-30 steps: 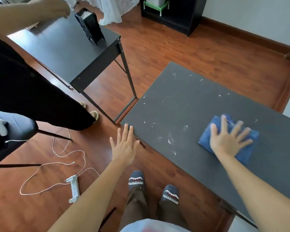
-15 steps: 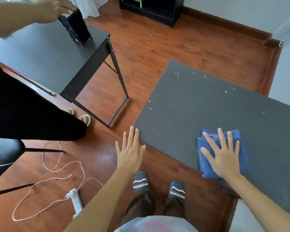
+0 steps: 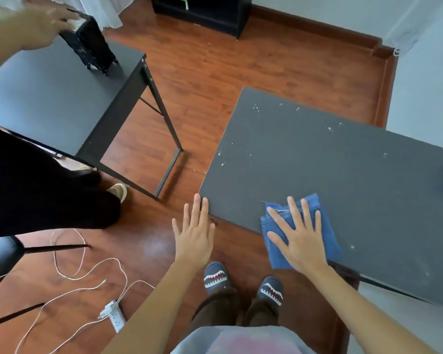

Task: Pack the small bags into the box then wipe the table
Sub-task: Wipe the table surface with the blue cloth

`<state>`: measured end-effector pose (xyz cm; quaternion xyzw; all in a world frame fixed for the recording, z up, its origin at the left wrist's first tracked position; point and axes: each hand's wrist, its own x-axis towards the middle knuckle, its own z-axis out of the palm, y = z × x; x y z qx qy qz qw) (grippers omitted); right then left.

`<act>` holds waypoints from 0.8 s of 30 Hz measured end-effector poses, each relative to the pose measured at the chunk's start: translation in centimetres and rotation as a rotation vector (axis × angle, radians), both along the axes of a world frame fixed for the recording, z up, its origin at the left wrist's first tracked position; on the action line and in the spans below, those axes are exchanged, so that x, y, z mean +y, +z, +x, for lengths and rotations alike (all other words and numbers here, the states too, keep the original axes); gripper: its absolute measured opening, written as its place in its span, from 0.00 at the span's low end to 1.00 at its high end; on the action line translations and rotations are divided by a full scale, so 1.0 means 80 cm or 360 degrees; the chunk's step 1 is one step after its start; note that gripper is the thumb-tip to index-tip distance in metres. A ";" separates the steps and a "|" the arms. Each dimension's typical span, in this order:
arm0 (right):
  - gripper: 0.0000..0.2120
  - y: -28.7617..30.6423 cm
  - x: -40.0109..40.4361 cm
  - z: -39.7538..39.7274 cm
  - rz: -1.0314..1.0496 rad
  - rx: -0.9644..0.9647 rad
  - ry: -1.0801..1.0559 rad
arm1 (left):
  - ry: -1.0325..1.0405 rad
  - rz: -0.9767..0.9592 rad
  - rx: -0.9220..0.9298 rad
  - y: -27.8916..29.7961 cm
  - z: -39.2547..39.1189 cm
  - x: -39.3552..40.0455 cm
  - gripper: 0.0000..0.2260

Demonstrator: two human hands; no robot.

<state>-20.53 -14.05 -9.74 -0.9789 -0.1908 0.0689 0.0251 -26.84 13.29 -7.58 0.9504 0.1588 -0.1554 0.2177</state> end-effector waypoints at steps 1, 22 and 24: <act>0.27 0.002 -0.047 -0.007 -0.0029 0.0019 -0.0176 | -0.0005 0.0001 -0.0009 -0.001 0.000 0.001 0.26; 0.27 0.010 -0.072 -0.016 0.0064 -0.0007 -0.0695 | -0.0078 -0.0002 0.0055 0.006 0.000 0.006 0.33; 0.30 0.018 -0.162 -0.027 0.0093 0.0074 -0.1226 | -0.0081 -0.0010 0.0041 0.006 0.000 0.006 0.33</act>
